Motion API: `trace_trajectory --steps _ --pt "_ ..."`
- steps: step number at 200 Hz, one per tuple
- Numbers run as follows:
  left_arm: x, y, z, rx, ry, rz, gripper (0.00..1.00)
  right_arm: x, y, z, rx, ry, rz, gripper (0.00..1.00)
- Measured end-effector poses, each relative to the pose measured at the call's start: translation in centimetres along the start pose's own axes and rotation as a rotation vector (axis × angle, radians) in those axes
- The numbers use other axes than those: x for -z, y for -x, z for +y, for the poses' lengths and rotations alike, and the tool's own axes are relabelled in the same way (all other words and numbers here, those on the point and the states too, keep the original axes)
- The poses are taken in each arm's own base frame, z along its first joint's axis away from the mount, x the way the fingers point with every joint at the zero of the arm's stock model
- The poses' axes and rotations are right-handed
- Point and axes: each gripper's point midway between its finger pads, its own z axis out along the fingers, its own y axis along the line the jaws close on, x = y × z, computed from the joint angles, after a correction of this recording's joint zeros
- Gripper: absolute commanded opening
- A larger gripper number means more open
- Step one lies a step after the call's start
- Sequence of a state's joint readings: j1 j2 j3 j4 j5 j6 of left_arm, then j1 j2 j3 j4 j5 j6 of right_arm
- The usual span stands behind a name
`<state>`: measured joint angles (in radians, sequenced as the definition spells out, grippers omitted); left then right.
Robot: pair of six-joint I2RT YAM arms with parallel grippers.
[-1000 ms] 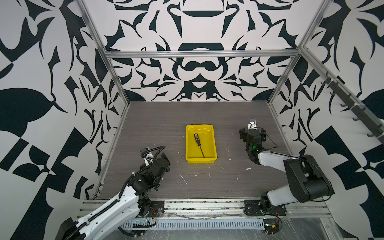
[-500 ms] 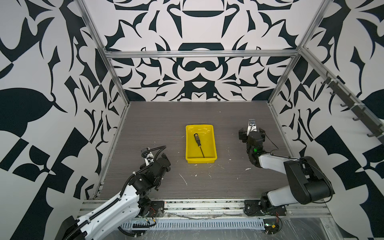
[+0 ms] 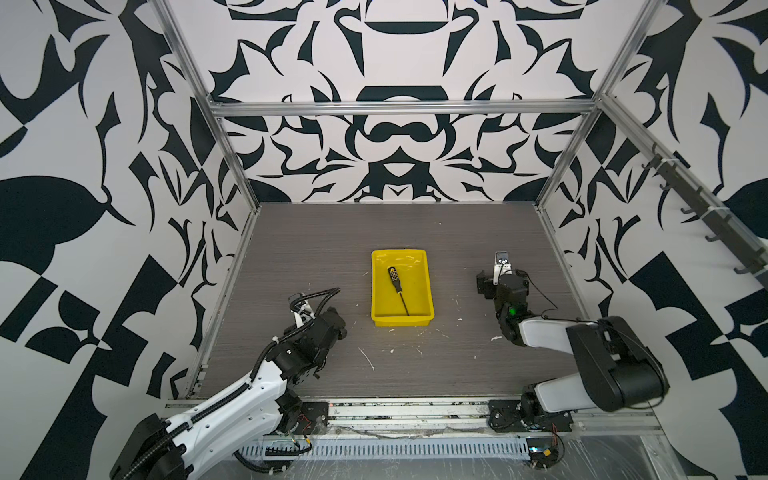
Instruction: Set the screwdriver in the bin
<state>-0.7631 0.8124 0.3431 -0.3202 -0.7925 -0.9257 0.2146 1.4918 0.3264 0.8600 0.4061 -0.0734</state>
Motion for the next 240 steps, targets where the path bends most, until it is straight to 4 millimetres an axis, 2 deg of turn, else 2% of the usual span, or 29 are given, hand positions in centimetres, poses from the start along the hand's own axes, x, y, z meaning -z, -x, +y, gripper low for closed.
trace_trajectory --steps 6,12,23,33,76,88,118,130,151,169,197,215,240 --pt "0.0 0.0 -0.2 -0.005 0.0 0.005 0.99 -0.1 -1.1 0.1 0.006 0.002 0.014 0.94" --pt "-0.1 0.1 -0.4 -0.009 0.0 0.009 0.99 -0.1 -2.3 0.1 0.008 0.001 0.025 1.0" --pt "-0.2 0.1 -0.8 -0.022 0.003 0.018 0.99 0.1 -4.0 0.1 0.022 0.002 0.053 1.0" --pt "-0.3 0.2 -1.2 -0.036 0.003 0.027 0.99 0.2 -4.7 0.0 0.023 -0.001 0.072 1.0" --pt "-0.5 1.2 -2.6 -0.159 0.025 0.031 0.99 -0.6 -1.4 -0.5 -0.032 -0.022 -0.014 1.0" --pt "-0.3 3.0 -2.4 -0.181 0.086 -0.022 0.99 -0.6 -1.1 -0.5 -0.036 -0.022 -0.022 1.0" --pt "0.2 9.5 -3.3 -0.246 0.192 -0.281 0.99 -0.6 -1.2 -0.4 -0.036 -0.021 -0.02 1.0" --pt "-1.0 10.9 -3.2 -0.285 0.218 -0.319 0.99 -0.6 -1.2 -0.4 -0.035 -0.021 -0.02 1.0" --pt "-4.3 12.0 -0.7 -0.339 0.304 -0.316 0.99 -0.6 -1.2 -0.4 -0.035 -0.021 -0.02 1.0" --pt "-6.6 11.9 0.9 -0.398 0.33 -0.297 0.99 -0.6 -1.2 -0.4 -0.036 -0.021 -0.02 1.0" --pt "-10.0 10.5 3.3 -0.423 0.281 -0.238 0.99 -0.6 -1.2 -0.4 -0.036 -0.02 -0.02 1.0" --pt "-11.3 10.0 4.7 -0.414 0.274 -0.2 0.99 -0.6 -1.2 -0.4 -0.036 -0.02 -0.02 1.0" --pt "-11.8 11.1 4.0 -0.375 0.187 -0.252 0.99 -0.6 -1.2 -0.4 -0.035 -0.02 -0.019 1.0"
